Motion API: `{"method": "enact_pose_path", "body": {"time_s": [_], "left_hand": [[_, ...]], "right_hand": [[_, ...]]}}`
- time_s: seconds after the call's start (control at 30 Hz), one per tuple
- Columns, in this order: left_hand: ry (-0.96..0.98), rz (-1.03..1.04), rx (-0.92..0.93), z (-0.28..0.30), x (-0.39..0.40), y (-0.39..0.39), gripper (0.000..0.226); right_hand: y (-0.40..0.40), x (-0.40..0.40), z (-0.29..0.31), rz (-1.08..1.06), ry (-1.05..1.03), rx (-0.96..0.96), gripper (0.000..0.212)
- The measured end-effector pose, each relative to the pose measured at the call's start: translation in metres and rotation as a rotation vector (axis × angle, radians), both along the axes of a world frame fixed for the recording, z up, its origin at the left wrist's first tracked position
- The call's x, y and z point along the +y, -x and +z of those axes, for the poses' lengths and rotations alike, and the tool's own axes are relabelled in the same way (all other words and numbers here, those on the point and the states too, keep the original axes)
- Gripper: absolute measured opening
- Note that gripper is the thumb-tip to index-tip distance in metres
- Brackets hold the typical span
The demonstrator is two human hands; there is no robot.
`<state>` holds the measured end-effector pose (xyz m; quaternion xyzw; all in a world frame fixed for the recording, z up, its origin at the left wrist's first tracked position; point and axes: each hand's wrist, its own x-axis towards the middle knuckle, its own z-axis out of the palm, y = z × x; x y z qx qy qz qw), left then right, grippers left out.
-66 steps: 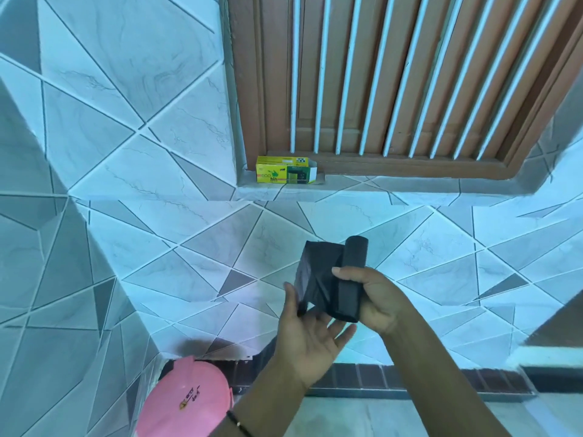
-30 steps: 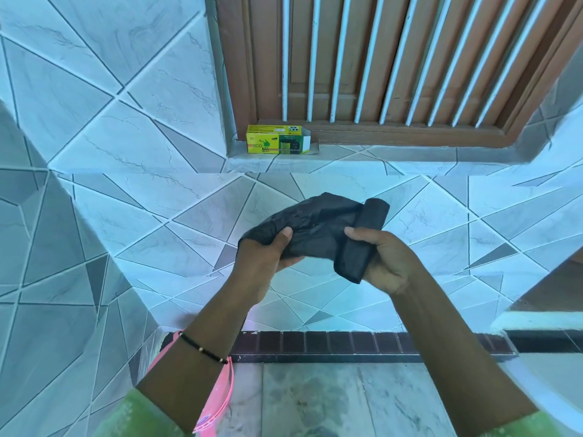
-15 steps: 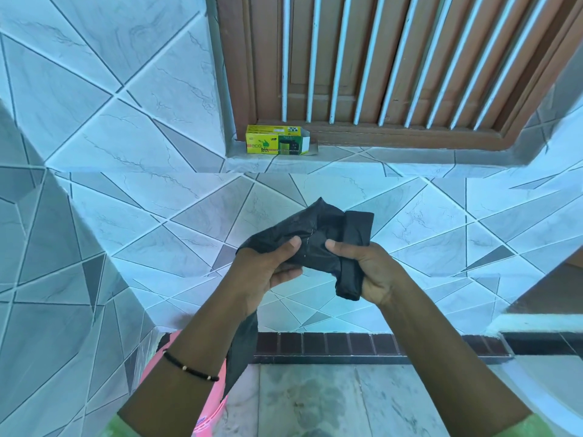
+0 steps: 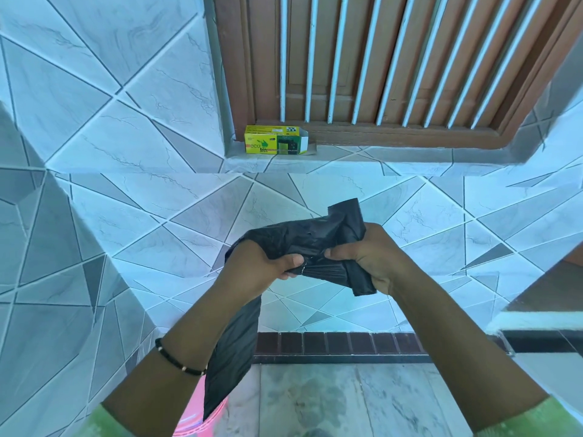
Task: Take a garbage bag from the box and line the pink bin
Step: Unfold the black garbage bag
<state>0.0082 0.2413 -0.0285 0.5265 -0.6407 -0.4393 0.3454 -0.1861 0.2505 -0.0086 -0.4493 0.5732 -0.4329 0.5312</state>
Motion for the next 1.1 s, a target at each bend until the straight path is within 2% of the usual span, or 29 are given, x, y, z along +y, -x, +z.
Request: {"method": "enact_pose_path", "body": {"time_s": [0.17, 0.27, 0.4, 0.47, 0.57, 0.63, 0.73, 0.87, 0.97, 1.1], "left_hand": [[0.059, 0.005, -0.383, 0.011, 0.009, 0.008, 0.031], [0.105, -0.017, -0.46, 0.017, 0.011, 0.011, 0.025], [0.108, -0.002, -0.49, 0.011, 0.003, 0.009, 0.036], [0.099, 0.042, -0.355, 0.004, -0.002, 0.006, 0.037], [-0.046, 0.096, 0.156, -0.004, -0.003, 0.007, 0.027], [-0.18, 0.151, 0.478, -0.011, -0.003, 0.009, 0.024], [-0.395, 0.225, 0.824, -0.018, -0.001, 0.011, 0.026], [-0.435, 0.238, 0.882, -0.022, 0.001, 0.011, 0.021], [-0.427, 0.228, 0.839, -0.023, 0.0, 0.008, 0.023], [-0.44, 0.196, 0.771, -0.025, 0.0, 0.009, 0.02]], "right_hand": [[0.001, 0.0, -0.003, 0.041, 0.048, 0.19, 0.027], [-0.001, -0.001, 0.0, 0.048, 0.083, 0.233, 0.025], [-0.001, -0.003, 0.004, 0.038, 0.115, 0.24, 0.03], [0.001, -0.003, 0.005, 0.016, 0.107, 0.165, 0.031], [0.001, -0.002, 0.002, -0.036, 0.063, -0.027, 0.033], [0.0, -0.001, -0.003, -0.085, 0.05, -0.084, 0.031], [0.0, -0.001, -0.012, -0.142, 0.067, -0.1, 0.026], [0.004, -0.001, -0.019, -0.119, 0.038, -0.091, 0.027], [0.009, 0.0, -0.02, -0.073, -0.027, -0.136, 0.036], [0.011, 0.0, -0.018, -0.02, -0.023, -0.095, 0.03]]}}
